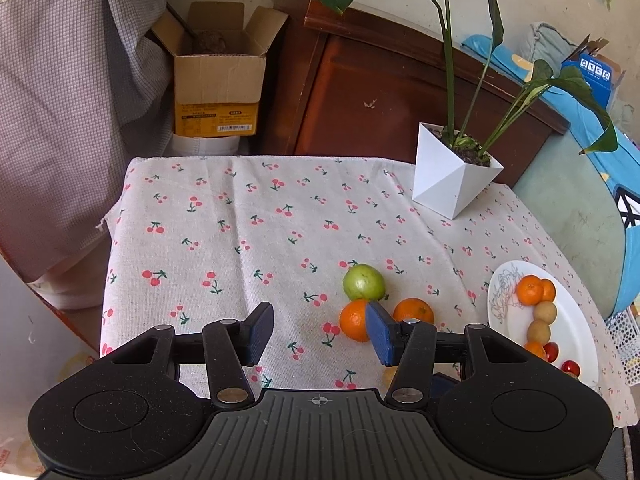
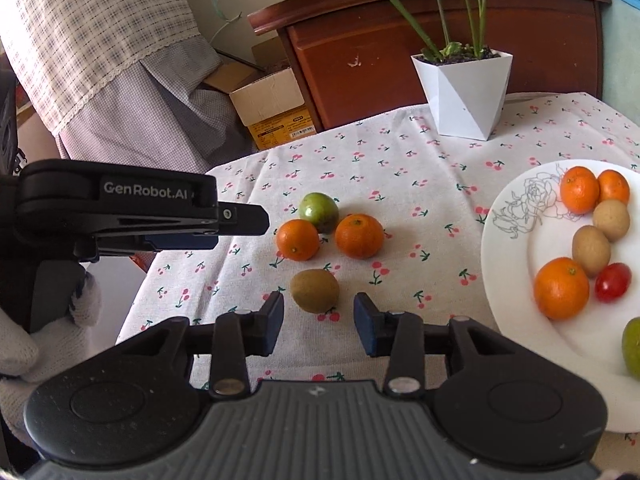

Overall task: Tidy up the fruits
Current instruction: 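Grasp a mandarin orange with the left gripper while the right grasps another kiwi, then carry the mandarin and kiwi onto the white plate and open both grippers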

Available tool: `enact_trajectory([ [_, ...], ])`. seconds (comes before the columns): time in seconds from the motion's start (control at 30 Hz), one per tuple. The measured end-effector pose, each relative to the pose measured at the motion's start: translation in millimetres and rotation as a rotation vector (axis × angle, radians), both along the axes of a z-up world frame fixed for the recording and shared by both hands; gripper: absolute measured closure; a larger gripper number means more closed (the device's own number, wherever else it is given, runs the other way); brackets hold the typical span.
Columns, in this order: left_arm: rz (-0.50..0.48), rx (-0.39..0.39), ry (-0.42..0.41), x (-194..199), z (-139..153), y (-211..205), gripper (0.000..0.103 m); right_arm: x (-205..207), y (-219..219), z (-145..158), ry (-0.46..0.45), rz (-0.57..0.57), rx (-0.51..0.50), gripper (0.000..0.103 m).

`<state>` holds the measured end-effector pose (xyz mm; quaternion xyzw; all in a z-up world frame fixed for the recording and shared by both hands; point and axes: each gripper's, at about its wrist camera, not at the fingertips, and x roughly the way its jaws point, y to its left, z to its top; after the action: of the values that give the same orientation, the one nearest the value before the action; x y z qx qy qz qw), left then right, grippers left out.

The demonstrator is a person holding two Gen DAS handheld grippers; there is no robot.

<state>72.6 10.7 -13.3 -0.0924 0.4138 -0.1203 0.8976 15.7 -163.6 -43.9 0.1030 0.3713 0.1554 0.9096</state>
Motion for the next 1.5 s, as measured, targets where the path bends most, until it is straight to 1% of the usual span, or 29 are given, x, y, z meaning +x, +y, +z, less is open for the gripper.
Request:
enact_trajectory([
  [0.17, -0.006, 0.004, 0.004, 3, -6, -2, 0.053, 0, 9, -1, -0.029, 0.015, -0.042, 0.063],
  [0.23, -0.008, 0.005, 0.007, 3, -8, -3, 0.053, -1, 11, -2, -0.04, 0.028, -0.058, 0.069],
  [0.27, -0.011, 0.005, 0.008, 3, -9, -3, 0.053, -1, 12, -2, -0.043, 0.03, -0.068, 0.075],
  [0.47, -0.042, 0.005, 0.0, 2, -9, -10, 0.053, -6, 4, 2, -0.027, 0.001, -0.064, 0.076],
  [0.53, -0.058, 0.007, 0.002, 3, -10, -14, 0.053, -9, -2, 4, -0.014, -0.026, -0.073, 0.076],
  [0.73, -0.088, 0.031, 0.005, 5, -18, -28, 0.053, -13, -22, 4, 0.022, -0.098, -0.042, 0.076],
  [0.8, -0.091, 0.047, 0.003, 7, -22, -32, 0.053, -13, -24, 3, 0.025, -0.103, -0.036, 0.076],
  [0.9, -0.099, 0.083, -0.025, 7, -23, -39, 0.053, -13, -24, 3, 0.025, -0.105, -0.033, 0.075],
  [1.1, -0.103, 0.116, -0.058, 6, -24, -42, 0.054, -12, -25, 2, 0.025, -0.11, -0.024, 0.074],
  [1.3, -0.123, 0.175, -0.1, 2, -27, -48, 0.067, -12, -23, 2, 0.02, -0.11, -0.029, 0.074],
  [1.37, -0.128, 0.181, -0.109, 1, -27, -49, 0.072, -13, -23, 2, 0.017, -0.109, -0.031, 0.075],
  [1.4, -0.134, 0.18, -0.111, 1, -26, -49, 0.076, -13, -23, 2, 0.015, -0.107, -0.033, 0.075],
  [1.5, -0.132, 0.177, -0.113, -1, -24, -50, 0.077, -13, -24, 2, 0.017, -0.103, -0.033, 0.076],
])
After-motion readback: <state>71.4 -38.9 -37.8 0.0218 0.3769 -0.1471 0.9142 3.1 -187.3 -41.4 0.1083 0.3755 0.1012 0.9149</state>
